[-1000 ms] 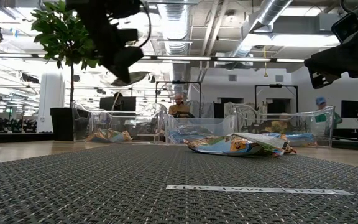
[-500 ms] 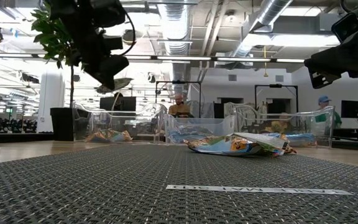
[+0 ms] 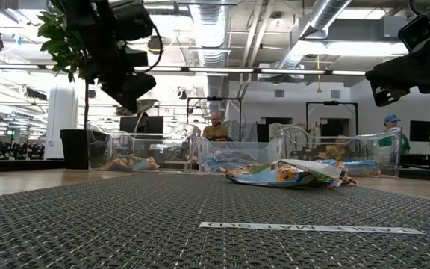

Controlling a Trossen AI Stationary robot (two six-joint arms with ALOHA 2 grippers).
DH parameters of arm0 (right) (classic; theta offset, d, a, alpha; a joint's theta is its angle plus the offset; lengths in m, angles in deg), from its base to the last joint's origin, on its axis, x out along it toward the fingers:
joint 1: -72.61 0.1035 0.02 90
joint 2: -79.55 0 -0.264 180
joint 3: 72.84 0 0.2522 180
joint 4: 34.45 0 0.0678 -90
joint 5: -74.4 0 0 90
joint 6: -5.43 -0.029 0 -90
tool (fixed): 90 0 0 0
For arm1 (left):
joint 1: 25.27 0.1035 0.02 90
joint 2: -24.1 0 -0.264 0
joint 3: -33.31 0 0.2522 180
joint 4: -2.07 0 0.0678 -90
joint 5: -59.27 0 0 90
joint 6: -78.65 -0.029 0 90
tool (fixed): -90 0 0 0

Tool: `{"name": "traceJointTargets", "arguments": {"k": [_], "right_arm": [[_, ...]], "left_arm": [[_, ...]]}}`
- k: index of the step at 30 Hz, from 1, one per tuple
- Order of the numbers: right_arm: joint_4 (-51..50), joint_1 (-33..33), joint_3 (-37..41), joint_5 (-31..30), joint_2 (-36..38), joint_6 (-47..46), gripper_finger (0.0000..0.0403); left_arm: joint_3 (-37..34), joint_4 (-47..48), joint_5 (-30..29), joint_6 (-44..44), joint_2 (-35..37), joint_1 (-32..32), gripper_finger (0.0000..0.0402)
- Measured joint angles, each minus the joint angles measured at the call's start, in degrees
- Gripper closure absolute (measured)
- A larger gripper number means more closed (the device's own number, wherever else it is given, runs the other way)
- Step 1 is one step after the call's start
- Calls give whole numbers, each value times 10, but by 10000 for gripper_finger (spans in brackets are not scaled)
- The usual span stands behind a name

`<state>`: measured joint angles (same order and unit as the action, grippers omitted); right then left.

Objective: Pick and place Granola Bars by type
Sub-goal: Put the yellow granola bar into the left transparent bin

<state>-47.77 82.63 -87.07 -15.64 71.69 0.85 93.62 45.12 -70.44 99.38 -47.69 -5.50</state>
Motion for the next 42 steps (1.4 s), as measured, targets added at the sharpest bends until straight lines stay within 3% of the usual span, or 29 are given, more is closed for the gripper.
{"name": "traceJointTargets", "arguments": {"k": [11,21,32,42], "right_arm": [[0,0,0,0,0,0,336],[0,0,0,0,0,0,336],[0,0,0,0,0,0,336],[0,0,0,0,0,0,336]], "left_arm": [[0,-13,5,-6,-44,25,338],[0,5,75,-5,-52,41,338],[0,4,54,0,-52,41,338],[0,4,45,7,-52,41,286]]}}
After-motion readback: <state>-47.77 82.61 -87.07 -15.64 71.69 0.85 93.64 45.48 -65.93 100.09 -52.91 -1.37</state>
